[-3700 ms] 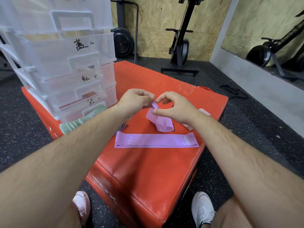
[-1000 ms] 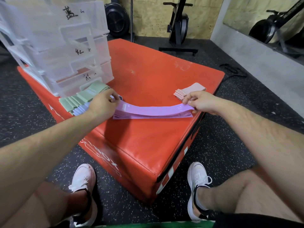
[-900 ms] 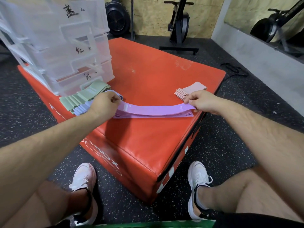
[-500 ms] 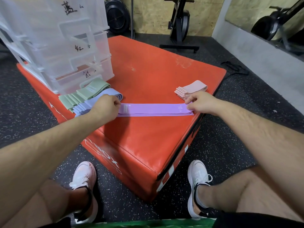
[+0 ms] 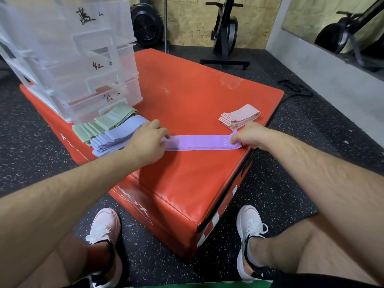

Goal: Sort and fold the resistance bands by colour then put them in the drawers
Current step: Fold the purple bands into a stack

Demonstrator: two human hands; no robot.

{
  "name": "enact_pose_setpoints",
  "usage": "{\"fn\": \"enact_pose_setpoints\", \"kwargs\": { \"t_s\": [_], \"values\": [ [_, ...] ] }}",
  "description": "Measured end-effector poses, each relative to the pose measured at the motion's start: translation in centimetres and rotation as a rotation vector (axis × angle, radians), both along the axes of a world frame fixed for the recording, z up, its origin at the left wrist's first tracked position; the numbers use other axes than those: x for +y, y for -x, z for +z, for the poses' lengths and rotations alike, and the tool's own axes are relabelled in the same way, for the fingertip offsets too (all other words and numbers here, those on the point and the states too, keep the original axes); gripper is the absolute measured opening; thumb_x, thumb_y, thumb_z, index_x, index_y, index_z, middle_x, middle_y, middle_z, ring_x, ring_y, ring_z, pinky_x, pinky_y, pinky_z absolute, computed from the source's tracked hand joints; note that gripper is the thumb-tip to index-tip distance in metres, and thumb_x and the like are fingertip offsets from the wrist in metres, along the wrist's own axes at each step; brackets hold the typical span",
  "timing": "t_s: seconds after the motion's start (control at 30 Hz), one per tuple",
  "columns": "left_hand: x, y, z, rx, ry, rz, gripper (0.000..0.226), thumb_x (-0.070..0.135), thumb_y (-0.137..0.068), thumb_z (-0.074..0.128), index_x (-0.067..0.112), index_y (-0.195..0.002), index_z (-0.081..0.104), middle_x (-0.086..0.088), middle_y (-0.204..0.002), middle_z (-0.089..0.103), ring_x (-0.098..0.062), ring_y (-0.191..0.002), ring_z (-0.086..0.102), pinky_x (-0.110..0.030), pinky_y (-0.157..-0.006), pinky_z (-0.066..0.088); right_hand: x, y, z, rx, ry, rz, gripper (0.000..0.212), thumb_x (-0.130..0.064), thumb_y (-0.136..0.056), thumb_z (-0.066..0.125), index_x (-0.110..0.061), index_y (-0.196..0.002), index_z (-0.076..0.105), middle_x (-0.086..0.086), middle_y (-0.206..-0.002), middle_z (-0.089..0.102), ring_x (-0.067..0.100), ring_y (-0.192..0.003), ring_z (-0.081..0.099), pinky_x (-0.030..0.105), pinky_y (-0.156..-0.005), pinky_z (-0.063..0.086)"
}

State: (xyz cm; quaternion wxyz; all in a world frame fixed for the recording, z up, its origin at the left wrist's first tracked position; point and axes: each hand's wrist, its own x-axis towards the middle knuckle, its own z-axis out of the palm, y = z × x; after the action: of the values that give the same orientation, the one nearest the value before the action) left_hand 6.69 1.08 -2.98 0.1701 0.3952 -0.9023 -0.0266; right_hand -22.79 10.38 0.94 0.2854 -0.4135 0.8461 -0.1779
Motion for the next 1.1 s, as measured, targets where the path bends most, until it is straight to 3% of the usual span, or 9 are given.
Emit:
{"fn": "enact_pose_setpoints", "kwargs": {
  "t_s": [0.13,0.27,0.37,0.6,0.7,0.77,0.93,1.0,1.1],
  "values": [
    [1.0,2.6,-0.3,-0.005,-0.001,-0.143,0.027,0.018,-0.082,0.05,0.02,-0.102,0.069,-0.005,-0.103,0.057,-0.032,-0.09,0.052,-0.044,-0.073,0.048,-0.2,0.0,-0.1,-0.066,-0.041,-0.001,0.02,-0.014,-0.083,0.071,-0.016,-0.075,0.053,0.004,-0.068,0.049,0.014,-0.05,0.036,0.023,-0.046,0.025],
    [1.5,5.0,-0.5,0.003,-0.104,-0.235,0.027,0.022,-0.085,0.057,0.025,-0.11,0.067,0.001,-0.114,0.056,-0.027,-0.1,0.05,-0.043,-0.081,0.046,-0.2,0.3,0.0,-0.079,-0.027,0.018,0.017,-0.02,-0.081,0.072,-0.017,-0.08,0.055,0.004,-0.073,0.05,0.015,-0.051,0.036,0.024,-0.047,0.025],
    [1.7,6.5,-0.8,-0.036,-0.164,-0.239,0.026,0.025,-0.09,0.06,0.028,-0.116,0.064,0.004,-0.119,0.053,-0.023,-0.108,0.047,-0.039,-0.084,0.042,0.0,1.0,0.8,-0.076,0.004,0.023,0.022,-0.021,-0.079,0.071,-0.018,-0.07,0.052,0.003,-0.07,0.048,0.015,-0.05,0.034,0.024,-0.046,0.024],
    [2.3,9.7,-0.7,0.001,-0.311,-0.231,0.022,0.037,-0.093,0.059,0.031,-0.112,0.065,0.006,-0.114,0.056,-0.022,-0.108,0.051,-0.04,-0.094,0.043,1.2,2.3,4.6,-0.097,0.092,-0.008,0.012,-0.017,-0.078,0.069,-0.017,-0.075,0.057,0.001,-0.064,0.05,0.011,-0.046,0.036,0.018,-0.041,0.026],
    [2.3,10.5,0.3,0.164,-0.515,-0.155,0.01,0.036,-0.096,0.055,0.031,-0.101,0.064,0.012,-0.097,0.061,-0.015,-0.097,0.058,-0.03,-0.086,0.045,0.9,1.9,5.0,-0.159,0.145,0.009,0.011,-0.013,-0.073,0.068,-0.018,-0.073,0.058,0.003,-0.06,0.049,0.014,-0.051,0.037,0.025,-0.05,0.027],
    [2.2,10.8,1.4,0.314,-0.679,-0.049,0.018,0.036,-0.099,0.052,0.024,-0.101,0.065,0.012,-0.09,0.062,-0.011,-0.087,0.057,-0.025,-0.075,0.044,0.3,1.0,5.2,-0.18,0.158,0.038,0.01,-0.012,-0.071,0.067,-0.016,-0.071,0.058,0.004,-0.059,0.048,0.016,-0.053,0.037,0.026,-0.049,0.027],
    [2.0,10.4,4.3,0.78,-1.079,-0.003,0.035,0.042,-0.102,0.048,0.012,-0.117,0.06,-0.004,-0.099,0.062,-0.019,-0.091,0.063,-0.039,-0.082,0.052,-1.5,-2.4,5.6,-0.174,0.174,0.111,0.013,-0.022,-0.061,0.07,-0.013,-0.066,0.062,0.008,-0.059,0.05,0.021,-0.057,0.04,0.027,-0.049,0.03],
    [1.9,10.1,5.5,0.859,-1.181,-0.015,0.039,0.045,-0.102,0.046,0.013,-0.122,0.057,-0.007,-0.1,0.063,-0.022,-0.091,0.065,-0.041,-0.085,0.054,-2.3,-3.8,5.6,-0.18,0.178,0.145,0.018,-0.024,-0.059,0.07,-0.015,-0.072,0.062,0.007,-0.059,0.048,0.021,-0.056,0.038,0.027,-0.05,0.028],
    [1.5,9.1,6.6,0.865,-1.225,-0.043,0.043,0.05,-0.1,0.048,0.013,-0.12,0.057,-0.004,-0.087,0.069,-0.023,-0.088,0.069,-0.044,-0.089,0.054,-3.0,-5.2,6.0,-0.172,0.176,0.204,0.011,-0.021,-0.076,0.07,-0.016,-0.077,0.06,-0.002,-0.052,0.049,0.009,-0.034,0.037,0.015,-0.037,0.024]
  ]
}}
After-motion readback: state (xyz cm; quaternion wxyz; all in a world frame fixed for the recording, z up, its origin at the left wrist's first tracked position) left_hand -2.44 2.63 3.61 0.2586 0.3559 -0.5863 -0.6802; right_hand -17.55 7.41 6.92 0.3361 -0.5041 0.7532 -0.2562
